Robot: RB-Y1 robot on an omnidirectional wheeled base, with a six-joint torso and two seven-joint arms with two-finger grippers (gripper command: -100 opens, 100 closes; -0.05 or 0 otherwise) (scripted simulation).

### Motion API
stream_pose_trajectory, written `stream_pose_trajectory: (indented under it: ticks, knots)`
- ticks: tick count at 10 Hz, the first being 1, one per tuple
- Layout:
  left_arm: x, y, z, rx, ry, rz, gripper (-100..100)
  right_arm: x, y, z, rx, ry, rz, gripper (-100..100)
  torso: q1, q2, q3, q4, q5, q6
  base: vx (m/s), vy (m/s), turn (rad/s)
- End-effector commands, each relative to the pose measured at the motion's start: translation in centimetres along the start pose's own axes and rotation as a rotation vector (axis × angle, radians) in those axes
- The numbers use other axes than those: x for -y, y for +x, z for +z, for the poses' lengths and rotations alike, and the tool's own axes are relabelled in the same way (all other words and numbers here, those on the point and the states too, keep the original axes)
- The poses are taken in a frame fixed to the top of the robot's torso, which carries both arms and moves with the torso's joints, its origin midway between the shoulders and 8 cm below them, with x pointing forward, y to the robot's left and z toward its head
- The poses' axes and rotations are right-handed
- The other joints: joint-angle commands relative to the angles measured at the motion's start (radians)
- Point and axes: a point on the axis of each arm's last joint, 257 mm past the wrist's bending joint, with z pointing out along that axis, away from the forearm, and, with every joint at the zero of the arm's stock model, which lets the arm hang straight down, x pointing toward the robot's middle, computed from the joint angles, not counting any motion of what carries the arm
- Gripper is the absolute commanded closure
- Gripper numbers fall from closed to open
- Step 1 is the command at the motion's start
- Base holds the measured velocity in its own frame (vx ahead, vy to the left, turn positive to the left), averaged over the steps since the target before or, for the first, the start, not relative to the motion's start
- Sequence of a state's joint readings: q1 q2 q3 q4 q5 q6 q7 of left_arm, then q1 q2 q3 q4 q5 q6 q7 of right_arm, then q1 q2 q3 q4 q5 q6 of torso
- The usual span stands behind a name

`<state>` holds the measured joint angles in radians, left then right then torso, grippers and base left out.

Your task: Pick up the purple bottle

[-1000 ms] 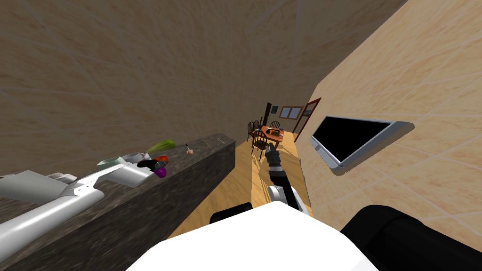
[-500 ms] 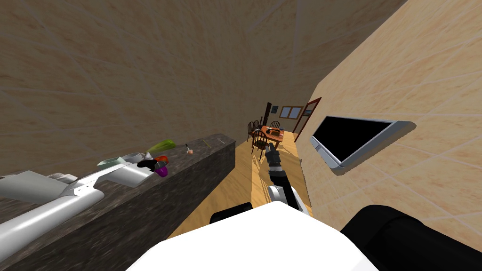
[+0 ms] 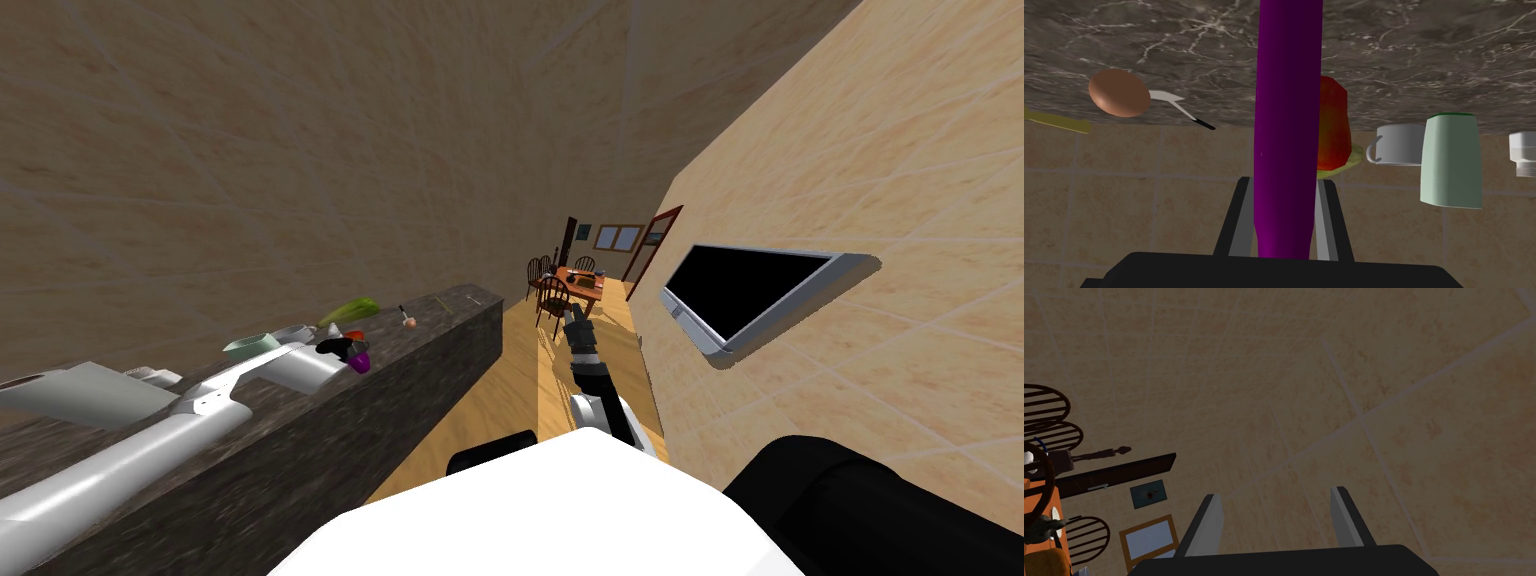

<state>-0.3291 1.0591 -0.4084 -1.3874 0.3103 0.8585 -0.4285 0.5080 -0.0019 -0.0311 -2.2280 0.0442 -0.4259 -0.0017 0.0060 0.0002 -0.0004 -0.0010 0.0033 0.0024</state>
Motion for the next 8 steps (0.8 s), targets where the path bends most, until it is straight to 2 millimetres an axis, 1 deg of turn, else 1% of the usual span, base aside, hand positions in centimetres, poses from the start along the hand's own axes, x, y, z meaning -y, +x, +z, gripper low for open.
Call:
stream_pose_trajectory:
  ticks: [1,2,3,4,5,6,7,8]
  knots:
    - [0.5,0.5,-0.1,-0.009,-0.008,0.003,100,0.0,0.0,0.0,0.0,0.0,0.0,0,0.0,0.0,0.0,0.0,0.0,0.0,-0.015,0.06,-0.016]
    - [2.1,0.9,-0.8,-0.005,0.006,0.007,100,0.0,0.0,0.0,0.0,0.0,0.0,0,-0.001,-0.001,-0.001,-0.001,0.0,0.0,-0.016,0.071,-0.004]
    - [1.8,1.0,-0.8,-0.011,-0.007,0.007,100,0.0,0.0,0.0,0.0,0.0,0.0,0,0.0,-0.001,-0.001,-0.001,0.0,0.0,-0.007,0.063,-0.018]
    - [3.4,1.3,-1.6,-0.002,0.01,0.008,100,0.0,0.0,0.0,0.0,0.0,0.0,0,0.0,-0.002,-0.001,-0.001,0.0,-0.001,-0.001,0.068,0.003]
    - [3.0,1.5,-1.6,-0.01,-0.007,0.008,100,0.0,0.0,0.0,0.0,0.0,0.0,0,0.0,-0.003,-0.002,-0.001,0.001,0.0,-0.008,0.054,-0.025]
    - [4.3,1.6,-2.3,-0.002,0.004,0.005,100,0.0,0.0,0.0,0.0,0.0,0.0,0,-0.001,-0.002,-0.002,-0.001,0.0,-0.001,-0.013,0.069,-0.004]
    - [4.0,1.8,-2.4,-0.008,-0.009,0.006,100,0.0,0.0,0.0,0.0,0.0,0.0,0,0.0,-0.002,-0.001,-0.001,0.0,-0.001,-0.01,0.06,-0.009]
    - [5.2,1.9,-3.2,0.002,0.0,0.0,100,0.0,0.0,0.0,0.0,0.0,0.0,0,0.0,-0.002,-0.001,-0.001,0.0,-0.002,-0.016,0.067,-0.003]
